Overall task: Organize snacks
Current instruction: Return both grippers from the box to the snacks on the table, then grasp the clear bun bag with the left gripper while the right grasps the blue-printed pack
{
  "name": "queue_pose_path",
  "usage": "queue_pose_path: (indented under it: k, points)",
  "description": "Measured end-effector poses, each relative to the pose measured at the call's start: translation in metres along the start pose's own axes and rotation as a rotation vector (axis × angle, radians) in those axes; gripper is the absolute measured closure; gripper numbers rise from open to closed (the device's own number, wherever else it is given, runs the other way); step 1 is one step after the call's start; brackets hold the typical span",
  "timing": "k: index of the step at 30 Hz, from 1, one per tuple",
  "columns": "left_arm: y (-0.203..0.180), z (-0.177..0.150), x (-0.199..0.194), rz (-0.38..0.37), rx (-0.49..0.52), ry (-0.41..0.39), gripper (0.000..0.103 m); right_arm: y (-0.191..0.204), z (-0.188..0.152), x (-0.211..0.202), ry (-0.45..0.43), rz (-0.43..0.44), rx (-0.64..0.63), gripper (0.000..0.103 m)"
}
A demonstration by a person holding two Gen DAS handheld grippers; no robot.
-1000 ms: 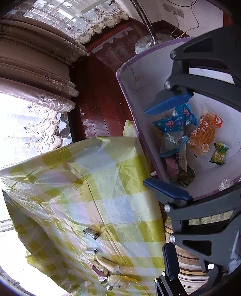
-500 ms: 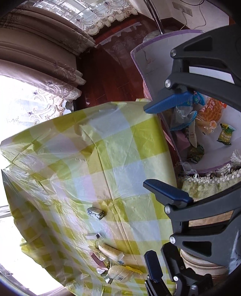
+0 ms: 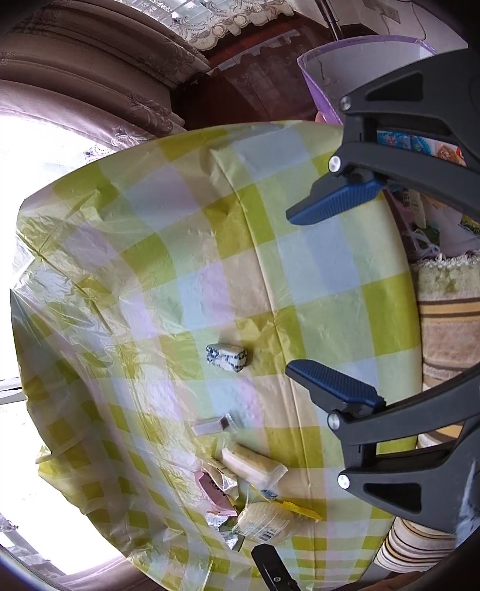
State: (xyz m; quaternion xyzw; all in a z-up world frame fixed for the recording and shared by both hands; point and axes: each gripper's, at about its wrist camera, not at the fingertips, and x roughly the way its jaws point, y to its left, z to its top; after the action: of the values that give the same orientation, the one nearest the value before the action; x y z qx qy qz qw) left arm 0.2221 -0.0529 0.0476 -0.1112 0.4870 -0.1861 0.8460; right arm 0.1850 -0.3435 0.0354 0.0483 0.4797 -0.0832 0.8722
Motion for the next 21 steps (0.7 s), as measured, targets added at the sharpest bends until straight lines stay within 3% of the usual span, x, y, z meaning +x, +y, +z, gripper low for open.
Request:
queue_pose_path:
  k: [5,11,21]
  points:
    - [0.043,0.003,-0.002,0.059,-0.076,-0.024,0.050,0.024,0.010,0.012,-0.004,0.003,-0.023,0.023]
    - [0.080,-0.001,0.002,0.092,-0.175,-0.027,0.034,0.045,0.017,0.032,0.006,-0.004,-0.048,0.023]
    - [0.100,-0.019,0.021,0.009,-0.307,0.018,0.024,0.057,0.032,0.060,0.015,-0.025,-0.035,0.023]
